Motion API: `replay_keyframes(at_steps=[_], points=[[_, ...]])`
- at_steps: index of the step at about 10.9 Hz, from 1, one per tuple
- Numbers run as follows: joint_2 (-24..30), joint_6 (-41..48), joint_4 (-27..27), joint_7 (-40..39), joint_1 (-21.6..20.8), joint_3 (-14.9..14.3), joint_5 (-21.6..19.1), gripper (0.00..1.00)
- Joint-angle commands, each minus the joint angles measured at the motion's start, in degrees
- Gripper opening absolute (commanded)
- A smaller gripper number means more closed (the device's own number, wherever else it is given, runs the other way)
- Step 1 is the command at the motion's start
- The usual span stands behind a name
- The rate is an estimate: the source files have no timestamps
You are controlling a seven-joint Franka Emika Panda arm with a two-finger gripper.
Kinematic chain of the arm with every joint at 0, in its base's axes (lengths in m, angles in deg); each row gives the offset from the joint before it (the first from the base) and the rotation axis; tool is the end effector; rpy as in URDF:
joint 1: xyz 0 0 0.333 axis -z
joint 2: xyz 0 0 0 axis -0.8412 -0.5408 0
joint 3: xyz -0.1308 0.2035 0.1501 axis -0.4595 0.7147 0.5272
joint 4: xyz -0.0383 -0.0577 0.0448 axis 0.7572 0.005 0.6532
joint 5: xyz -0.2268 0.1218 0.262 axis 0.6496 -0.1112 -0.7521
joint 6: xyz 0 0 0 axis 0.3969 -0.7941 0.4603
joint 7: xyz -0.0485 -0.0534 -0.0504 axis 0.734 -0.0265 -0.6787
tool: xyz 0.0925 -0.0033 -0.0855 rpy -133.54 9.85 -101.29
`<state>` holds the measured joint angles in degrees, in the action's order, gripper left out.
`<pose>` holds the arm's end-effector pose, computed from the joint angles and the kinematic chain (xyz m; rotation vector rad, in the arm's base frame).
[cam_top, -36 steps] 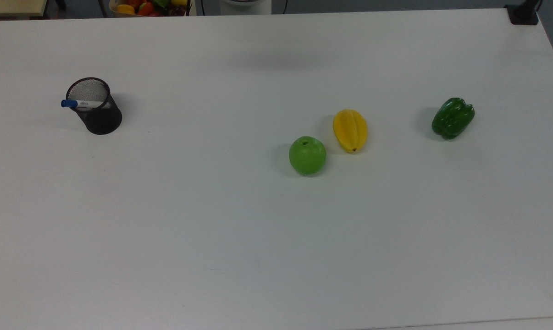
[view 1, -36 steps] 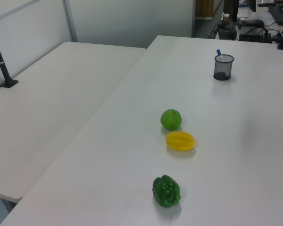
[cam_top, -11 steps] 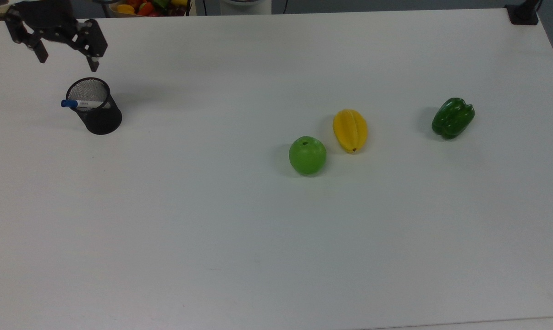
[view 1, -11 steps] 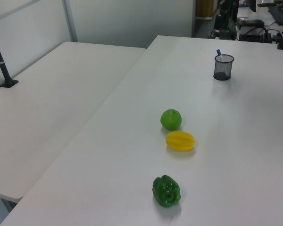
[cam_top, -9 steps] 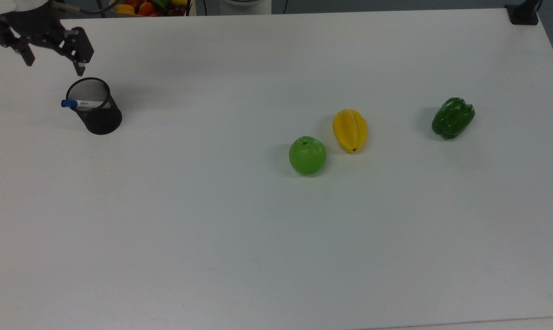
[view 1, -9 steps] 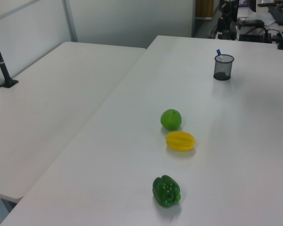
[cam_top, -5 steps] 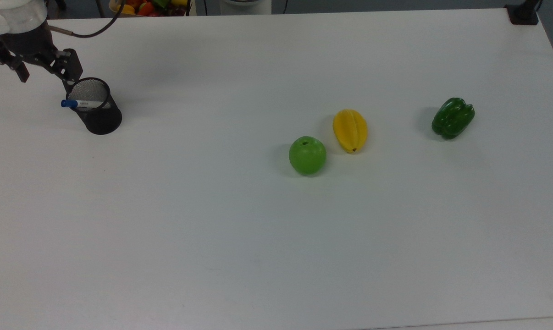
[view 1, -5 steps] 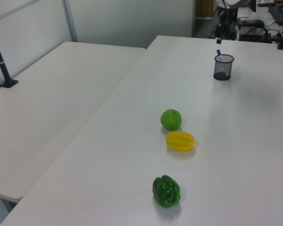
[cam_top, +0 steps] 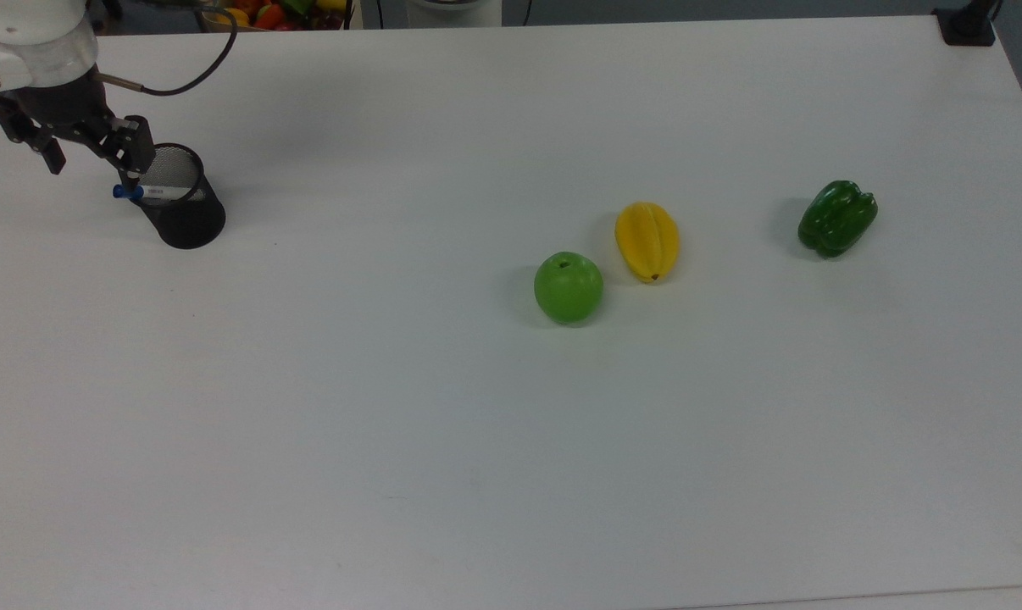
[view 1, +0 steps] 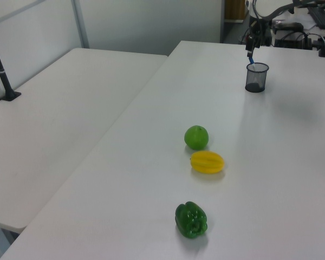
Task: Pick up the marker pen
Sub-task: 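Move the open gripper over the black mesh pen cup, then lower the gripper and close it on the blue-capped marker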
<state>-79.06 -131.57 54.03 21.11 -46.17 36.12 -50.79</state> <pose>0.5895 -0.2633 0.3950 2.9540 -0.1561 0.1748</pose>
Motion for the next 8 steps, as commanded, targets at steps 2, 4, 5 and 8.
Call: replay_keyframes(at_steps=[2, 4, 5, 8], points=[[-0.91, -3.48, 2.01, 0.36, -0.90, 0.23, -0.86, 0.72], [-1.09, -4.27, 2.71, 0.45, -1.16, 0.32, -0.77, 0.68], [-1.09, -4.27, 2.89, 0.28, -1.51, 0.41, -0.77, 0.58], [-1.00, -4.10, 2.89, 0.10, -1.95, 0.41, -0.77, 0.34]])
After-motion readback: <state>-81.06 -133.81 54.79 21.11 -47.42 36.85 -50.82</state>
